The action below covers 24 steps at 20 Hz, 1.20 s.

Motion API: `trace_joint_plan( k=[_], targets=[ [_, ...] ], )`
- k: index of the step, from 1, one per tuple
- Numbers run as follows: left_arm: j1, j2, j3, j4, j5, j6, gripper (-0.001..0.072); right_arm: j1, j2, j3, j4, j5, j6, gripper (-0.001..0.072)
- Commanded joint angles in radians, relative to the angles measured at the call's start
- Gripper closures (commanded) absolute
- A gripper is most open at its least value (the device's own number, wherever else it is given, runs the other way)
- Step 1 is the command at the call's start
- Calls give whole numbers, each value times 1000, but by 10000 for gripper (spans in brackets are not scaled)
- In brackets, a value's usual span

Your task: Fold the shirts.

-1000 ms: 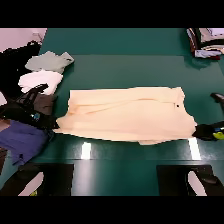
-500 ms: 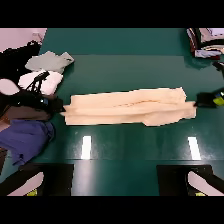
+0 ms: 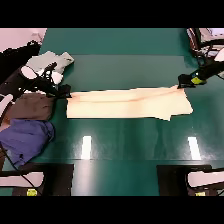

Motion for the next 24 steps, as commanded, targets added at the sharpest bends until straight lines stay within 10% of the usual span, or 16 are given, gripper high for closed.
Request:
trace_joint_plan(
  k=[1, 6, 9, 11, 24],
  targets=[
    [0, -34, 28, -9, 69, 0, 112, -1, -101, 117, 35, 1, 2, 376],
    [18, -27, 159, 2, -127, 3, 101, -121, -116, 179, 189, 169, -85, 354],
    [15, -27, 253, -1, -206, 32, 674, -233, -114, 146, 251, 245, -95, 278],
    [15, -27, 275, -43, -204, 31, 677, -306, -114, 89, 296, 251, -96, 115],
    [-191, -33, 272, -84, -112, -3, 686, -404, -168, -226, 428, 70, -324, 108]
  ],
)
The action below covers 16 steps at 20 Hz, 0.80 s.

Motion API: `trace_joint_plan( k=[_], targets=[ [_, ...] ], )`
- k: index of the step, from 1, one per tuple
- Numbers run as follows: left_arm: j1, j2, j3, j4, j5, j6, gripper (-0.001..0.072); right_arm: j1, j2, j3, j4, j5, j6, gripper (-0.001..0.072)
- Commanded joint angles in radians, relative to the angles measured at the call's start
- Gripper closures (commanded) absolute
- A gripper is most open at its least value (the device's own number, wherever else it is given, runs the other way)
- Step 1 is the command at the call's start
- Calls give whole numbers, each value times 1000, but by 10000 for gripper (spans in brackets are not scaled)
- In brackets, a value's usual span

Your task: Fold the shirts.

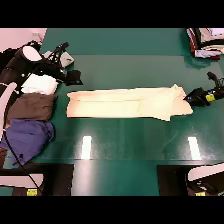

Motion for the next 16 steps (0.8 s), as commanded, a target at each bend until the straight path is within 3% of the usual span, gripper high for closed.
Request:
trace_joint_plan(
  k=[1, 4, 6, 8, 9, 12, 16],
  targets=[
    [-44, 0, 1, 0, 24, -25, 686, 13, -37, -22, 19, -45, -35, 108],
    [-47, -2, 1, 5, 16, -74, 686, 15, -67, -23, 53, -52, -34, 156],
    [-69, -15, 2, 5, 19, -89, 686, 15, -74, -24, 93, -53, -37, 483],
    [-115, -43, 2, 5, 37, -89, 686, 22, -73, -19, 129, -36, -63, 661],
    [-145, -63, 2, 1, 63, -89, 687, 23, -73, -9, 142, -11, -66, 699],
    [-248, -151, 21, -63, 170, -89, 687, 40, -61, 60, 154, 103, -67, 700],
    [-369, -323, 167, -79, 167, -89, 687, 116, 52, 145, 168, 134, -8, 701]
  ],
)
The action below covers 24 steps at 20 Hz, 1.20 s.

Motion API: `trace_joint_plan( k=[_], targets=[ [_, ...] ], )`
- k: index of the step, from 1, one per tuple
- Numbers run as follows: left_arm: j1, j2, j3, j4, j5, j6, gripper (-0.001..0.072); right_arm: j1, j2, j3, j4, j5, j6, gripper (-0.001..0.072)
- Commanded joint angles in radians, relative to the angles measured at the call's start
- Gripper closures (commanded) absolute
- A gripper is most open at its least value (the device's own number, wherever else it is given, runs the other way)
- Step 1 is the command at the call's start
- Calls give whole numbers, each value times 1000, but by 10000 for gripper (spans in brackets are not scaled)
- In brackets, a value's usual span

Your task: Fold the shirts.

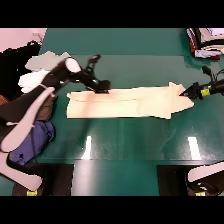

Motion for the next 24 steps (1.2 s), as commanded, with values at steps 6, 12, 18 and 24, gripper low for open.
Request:
trace_joint_plan(
  k=[6, 12, 18, 24],
  targets=[
    [-160, -255, 204, -74, 31, -5, 687, 242, 225, 211, 60, 44, 178, 700],
    [-153, -267, 209, -73, 13, -1, 687, 448, 240, 358, 143, 14, 195, 701],
    [-56, -266, 375, -26, -208, 3, 687, 570, 240, 381, 143, -24, 190, 700],
    [99, -130, 417, 211, -319, -3, 687, 674, 240, 381, 144, -51, 149, 701]
  ],
)
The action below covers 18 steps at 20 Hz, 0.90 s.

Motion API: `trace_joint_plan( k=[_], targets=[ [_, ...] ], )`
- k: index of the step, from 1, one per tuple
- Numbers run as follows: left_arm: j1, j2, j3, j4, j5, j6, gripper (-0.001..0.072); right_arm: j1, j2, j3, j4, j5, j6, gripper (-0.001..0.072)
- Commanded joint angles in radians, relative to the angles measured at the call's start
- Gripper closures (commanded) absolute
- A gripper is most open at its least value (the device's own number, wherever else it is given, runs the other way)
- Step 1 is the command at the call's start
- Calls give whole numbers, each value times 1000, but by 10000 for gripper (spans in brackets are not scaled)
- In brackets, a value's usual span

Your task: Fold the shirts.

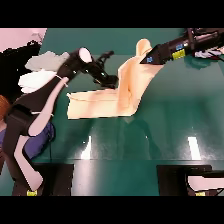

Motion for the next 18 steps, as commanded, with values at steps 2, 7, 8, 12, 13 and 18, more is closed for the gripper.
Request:
trace_joint_plan(
  k=[2, 7, 8, 12, 13, 18],
  targets=[
    [140, 123, 18, 151, -98, 6, 687, 115, -7, 3, 3, -69, -53, 701],
    [312, 264, 18, 167, -135, 19, 686, 305, -110, 3, 12, -193, -111, 700],
    [337, 284, 18, 167, -135, 19, 686, 350, -142, 3, 11, -243, -143, 700],
    [410, 343, 19, 167, -138, 19, 686, 526, -312, 32, 10, -516, -204, 699],
    [420, 351, 18, 167, -139, 19, 686, 557, -365, 81, 10, -536, -212, 697],
    [431, 359, 18, 167, -187, 21, 686, 597, -474, 192, 8, -518, -204, 182]
  ],
)
